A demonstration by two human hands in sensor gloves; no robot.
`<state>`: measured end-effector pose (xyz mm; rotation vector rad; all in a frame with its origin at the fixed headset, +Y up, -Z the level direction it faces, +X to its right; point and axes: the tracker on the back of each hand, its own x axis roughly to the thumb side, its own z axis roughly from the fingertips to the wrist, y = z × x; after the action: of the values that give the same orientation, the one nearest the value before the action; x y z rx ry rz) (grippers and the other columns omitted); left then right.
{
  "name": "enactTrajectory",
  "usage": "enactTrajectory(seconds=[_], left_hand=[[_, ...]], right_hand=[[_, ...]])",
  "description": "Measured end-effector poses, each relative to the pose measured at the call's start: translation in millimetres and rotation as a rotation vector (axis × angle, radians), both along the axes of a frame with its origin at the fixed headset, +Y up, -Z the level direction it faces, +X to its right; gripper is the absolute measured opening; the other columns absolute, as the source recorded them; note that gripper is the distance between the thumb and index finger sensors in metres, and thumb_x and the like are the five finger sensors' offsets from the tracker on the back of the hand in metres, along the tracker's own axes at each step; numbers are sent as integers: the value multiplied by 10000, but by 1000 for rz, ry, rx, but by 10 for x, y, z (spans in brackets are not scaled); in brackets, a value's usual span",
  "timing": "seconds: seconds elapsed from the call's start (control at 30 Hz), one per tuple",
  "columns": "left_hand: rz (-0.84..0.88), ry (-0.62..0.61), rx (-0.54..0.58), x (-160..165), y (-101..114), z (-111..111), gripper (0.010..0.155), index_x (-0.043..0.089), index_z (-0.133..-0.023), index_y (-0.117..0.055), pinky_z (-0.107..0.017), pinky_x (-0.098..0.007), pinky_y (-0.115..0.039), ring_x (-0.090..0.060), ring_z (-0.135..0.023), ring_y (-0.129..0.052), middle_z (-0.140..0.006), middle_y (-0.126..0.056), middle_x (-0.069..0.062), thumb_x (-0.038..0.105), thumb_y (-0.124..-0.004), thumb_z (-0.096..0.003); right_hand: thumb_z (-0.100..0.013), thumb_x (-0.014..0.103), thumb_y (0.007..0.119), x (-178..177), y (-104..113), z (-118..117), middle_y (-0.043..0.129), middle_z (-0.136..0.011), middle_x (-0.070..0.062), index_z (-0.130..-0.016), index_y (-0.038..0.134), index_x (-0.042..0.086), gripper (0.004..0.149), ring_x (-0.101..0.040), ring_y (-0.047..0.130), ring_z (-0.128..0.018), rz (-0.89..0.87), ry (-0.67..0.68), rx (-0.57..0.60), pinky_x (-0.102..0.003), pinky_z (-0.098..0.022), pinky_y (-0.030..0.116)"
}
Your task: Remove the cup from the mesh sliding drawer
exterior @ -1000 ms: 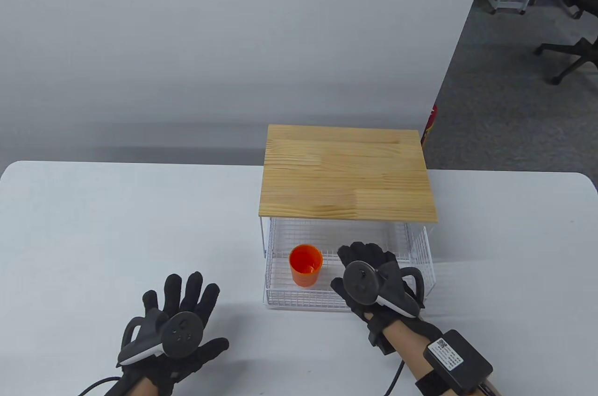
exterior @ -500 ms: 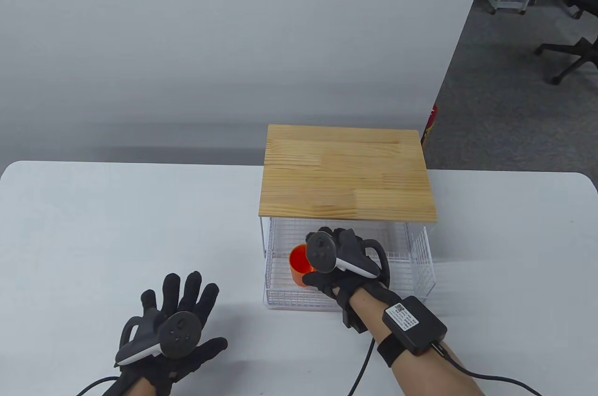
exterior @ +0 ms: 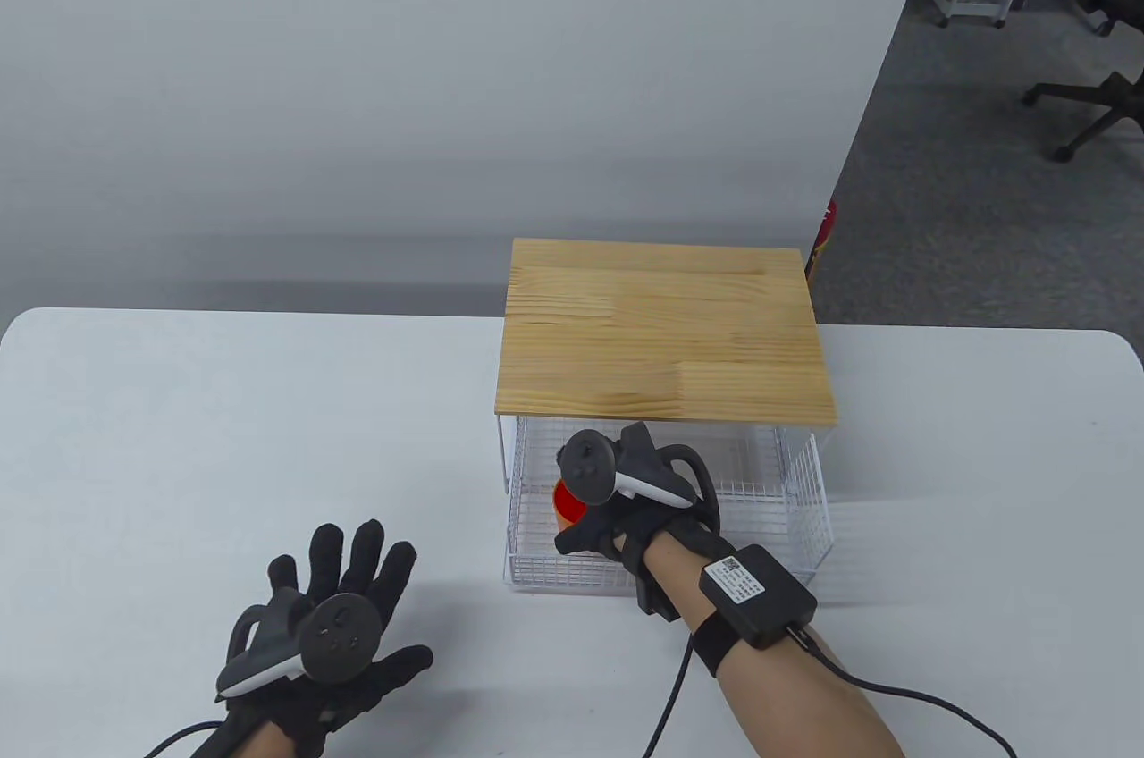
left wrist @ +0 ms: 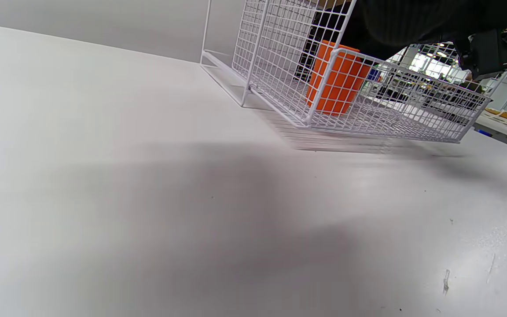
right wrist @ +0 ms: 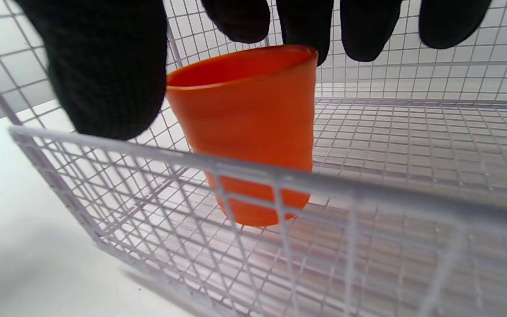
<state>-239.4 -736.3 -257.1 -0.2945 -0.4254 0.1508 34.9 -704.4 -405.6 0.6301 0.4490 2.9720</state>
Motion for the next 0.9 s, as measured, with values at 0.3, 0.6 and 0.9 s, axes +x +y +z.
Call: enactTrajectory(seconds=[0.3, 0.6, 0.9], left_hand=[[0, 3, -5, -2, 1, -1, 959, 170, -1110, 41, -492, -837, 25, -642, -927, 123, -1112, 130, -236, 680, -561, -565], [2, 4, -14, 4, -1, -7, 964, 164, -1108, 47, -493, -837, 24, -642, -928, 123, -1112, 130, -236, 681, -560, -565], [-3, -5, -16, 25, -4, -10, 964, 166, -1109, 44, -493, -836, 25, -641, -928, 122, -1112, 130, -234, 682, -560, -563]], right_hand=[[-472, 545, 901, 12, -39, 4, 708, -1140, -180, -1094, 521, 221, 798, -532, 717, -1054, -4, 11, 48, -779, -714, 622], [-437, 524, 920, 106, 190, 140, 621, -1153, -253, -1083, 540, 151, 837, -552, 769, -985, -102, 39, 137, -781, -699, 644], [-427, 552, 909, 241, 433, 454, 679, -1083, -275, -1077, 542, 116, 864, -494, 879, -859, -141, 96, 229, -748, -660, 709]])
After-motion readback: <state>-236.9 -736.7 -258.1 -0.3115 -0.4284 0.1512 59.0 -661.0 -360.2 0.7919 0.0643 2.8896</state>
